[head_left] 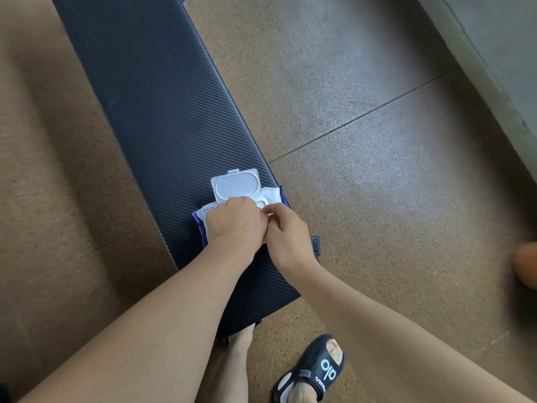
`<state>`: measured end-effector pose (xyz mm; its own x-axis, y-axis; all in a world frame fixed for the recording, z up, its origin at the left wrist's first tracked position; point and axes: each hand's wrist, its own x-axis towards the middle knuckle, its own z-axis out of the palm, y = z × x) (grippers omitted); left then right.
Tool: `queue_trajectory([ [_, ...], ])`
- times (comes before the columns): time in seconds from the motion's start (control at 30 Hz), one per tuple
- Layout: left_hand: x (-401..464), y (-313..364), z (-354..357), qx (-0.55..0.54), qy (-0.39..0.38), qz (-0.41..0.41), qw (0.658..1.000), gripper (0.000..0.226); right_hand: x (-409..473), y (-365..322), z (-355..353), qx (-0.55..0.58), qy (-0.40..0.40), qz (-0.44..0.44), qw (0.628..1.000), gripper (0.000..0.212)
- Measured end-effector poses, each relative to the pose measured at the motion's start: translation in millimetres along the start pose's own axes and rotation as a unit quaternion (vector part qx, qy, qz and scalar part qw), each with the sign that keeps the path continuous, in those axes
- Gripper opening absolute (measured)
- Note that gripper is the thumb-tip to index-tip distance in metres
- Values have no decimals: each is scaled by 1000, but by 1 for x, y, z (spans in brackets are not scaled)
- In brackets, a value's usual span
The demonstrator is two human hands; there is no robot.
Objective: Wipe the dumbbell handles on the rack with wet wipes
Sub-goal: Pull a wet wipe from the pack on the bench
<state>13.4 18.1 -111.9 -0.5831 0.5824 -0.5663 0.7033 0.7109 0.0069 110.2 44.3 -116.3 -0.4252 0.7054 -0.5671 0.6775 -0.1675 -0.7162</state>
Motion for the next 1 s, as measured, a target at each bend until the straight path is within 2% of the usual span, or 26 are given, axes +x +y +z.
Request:
queue_trajectory([
  [0.33, 3, -7, -3, -53, -24, -24, 998, 45, 1, 4, 1, -22, -3, -1, 1000, 49],
  [0.7, 2, -7, 2, -48, 4, -16, 999, 44, 5, 2, -1, -30, -5, 2, 1000, 48],
  [0.83, 5, -19, 5, -89, -15, -18, 996, 32, 4, 4, -2, -33, -14, -8, 999, 44],
  [0.93, 2, -25, 4, -115, -27, -13, 993, 50, 0, 4, -1, -28, -14, -17, 999, 41],
  [1.0, 2, -23, 3, -107, -26, -18, 994, 54, -5, 3, 1, -12, -7, -10, 1000, 38],
])
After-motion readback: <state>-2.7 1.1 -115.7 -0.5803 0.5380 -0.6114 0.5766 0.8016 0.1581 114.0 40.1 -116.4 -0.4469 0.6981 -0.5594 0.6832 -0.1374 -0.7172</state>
